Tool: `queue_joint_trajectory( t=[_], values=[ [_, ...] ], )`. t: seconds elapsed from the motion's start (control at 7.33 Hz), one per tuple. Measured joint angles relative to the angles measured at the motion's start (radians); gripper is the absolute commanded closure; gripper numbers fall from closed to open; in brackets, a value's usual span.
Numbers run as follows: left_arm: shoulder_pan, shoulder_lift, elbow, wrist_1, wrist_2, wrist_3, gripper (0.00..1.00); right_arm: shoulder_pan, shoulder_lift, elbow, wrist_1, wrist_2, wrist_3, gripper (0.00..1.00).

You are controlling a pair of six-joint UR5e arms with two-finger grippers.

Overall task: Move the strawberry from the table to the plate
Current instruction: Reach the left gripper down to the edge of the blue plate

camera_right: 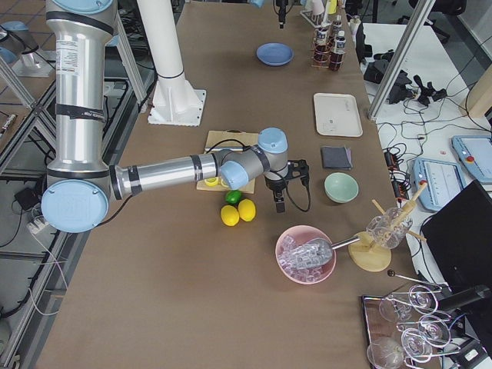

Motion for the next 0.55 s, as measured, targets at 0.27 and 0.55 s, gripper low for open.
queue_joint_trajectory(
  t=[0.27,0.55],
  values=[
    [0.069,-0.037,0.096,-0.11,0.017,-0.042,0.04,-0.01,0.002,0.002,0.005,-0.005,0.011,0.0],
    [0.11,-0.044,0.113,-0.135,0.036,-0.061,0.12,-0.011,0.003,0.006,0.006,-0.004,0.009,0.0]
  ],
)
